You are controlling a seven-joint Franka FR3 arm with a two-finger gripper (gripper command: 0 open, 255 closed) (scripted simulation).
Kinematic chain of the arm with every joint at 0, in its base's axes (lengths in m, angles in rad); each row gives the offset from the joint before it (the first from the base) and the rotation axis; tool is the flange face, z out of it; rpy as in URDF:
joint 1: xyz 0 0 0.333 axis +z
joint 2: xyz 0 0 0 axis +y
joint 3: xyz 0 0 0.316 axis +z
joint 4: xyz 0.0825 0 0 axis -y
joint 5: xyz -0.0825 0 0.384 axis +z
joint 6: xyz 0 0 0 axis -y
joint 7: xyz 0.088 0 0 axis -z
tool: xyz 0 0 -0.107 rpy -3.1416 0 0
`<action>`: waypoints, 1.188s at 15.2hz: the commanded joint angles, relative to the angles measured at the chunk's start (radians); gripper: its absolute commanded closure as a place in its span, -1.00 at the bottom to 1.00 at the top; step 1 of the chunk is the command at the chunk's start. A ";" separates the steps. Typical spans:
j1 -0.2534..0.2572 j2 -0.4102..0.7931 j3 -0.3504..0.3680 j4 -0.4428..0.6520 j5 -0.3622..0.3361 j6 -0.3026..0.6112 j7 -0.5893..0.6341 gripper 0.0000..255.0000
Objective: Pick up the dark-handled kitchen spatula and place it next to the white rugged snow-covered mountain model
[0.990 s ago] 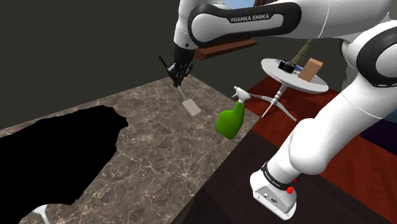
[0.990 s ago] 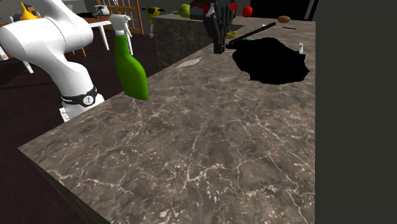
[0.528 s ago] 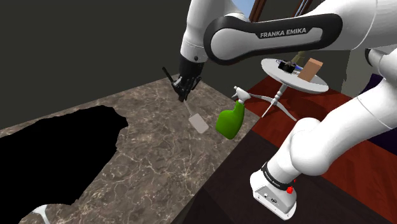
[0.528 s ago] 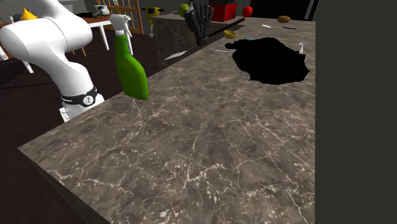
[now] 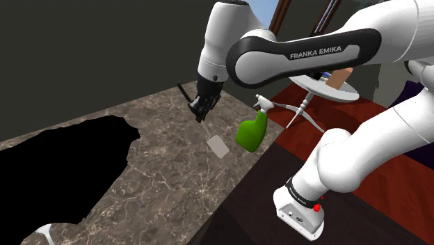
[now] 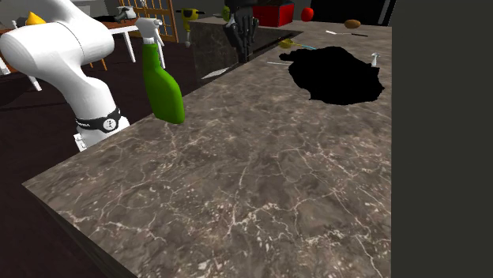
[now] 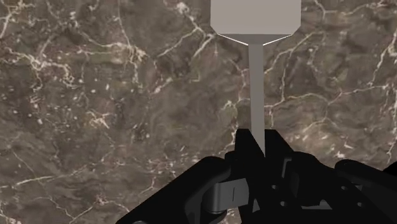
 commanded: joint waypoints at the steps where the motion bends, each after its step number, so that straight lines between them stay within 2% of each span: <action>1: 0.000 0.009 0.003 -0.021 -0.001 0.030 0.002 1.00; 18: -0.006 0.121 0.026 -0.158 -0.026 0.276 0.030 1.00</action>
